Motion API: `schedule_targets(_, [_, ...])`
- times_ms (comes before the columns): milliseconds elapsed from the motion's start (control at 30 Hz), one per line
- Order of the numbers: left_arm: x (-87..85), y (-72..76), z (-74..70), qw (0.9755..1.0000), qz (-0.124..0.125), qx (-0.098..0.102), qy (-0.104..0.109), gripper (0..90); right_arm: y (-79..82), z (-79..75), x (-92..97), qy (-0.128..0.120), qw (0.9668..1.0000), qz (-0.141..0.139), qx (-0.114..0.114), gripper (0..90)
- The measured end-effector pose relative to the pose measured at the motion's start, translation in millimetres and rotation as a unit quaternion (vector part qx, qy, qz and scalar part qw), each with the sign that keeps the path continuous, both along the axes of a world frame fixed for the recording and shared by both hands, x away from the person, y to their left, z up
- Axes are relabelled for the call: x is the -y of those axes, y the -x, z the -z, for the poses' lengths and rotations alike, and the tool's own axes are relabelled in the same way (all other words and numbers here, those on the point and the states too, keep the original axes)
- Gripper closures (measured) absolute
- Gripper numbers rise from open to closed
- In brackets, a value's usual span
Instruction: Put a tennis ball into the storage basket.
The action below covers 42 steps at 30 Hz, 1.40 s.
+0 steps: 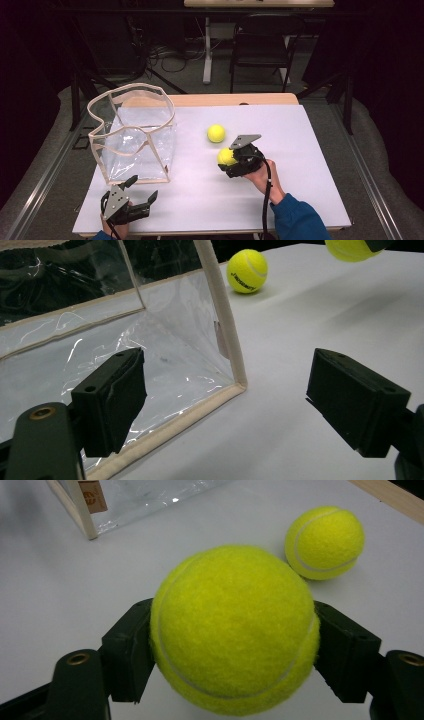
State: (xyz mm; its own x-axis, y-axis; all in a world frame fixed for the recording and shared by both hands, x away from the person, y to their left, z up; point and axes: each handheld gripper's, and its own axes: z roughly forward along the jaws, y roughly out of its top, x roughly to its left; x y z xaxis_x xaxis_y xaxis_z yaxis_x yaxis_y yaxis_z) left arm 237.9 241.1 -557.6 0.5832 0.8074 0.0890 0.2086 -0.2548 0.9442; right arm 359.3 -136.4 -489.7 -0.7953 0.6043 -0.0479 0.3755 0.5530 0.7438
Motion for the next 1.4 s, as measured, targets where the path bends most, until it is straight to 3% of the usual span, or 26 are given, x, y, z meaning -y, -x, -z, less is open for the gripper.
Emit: schedule_targets(1400, [1.5, 0.2, 0.4, 1.0, 0.004, -0.002, -0.004, 16.0, -15.1, -13.5, -34.9, 0.017, 0.9988, -0.045, -0.003, 26.1])
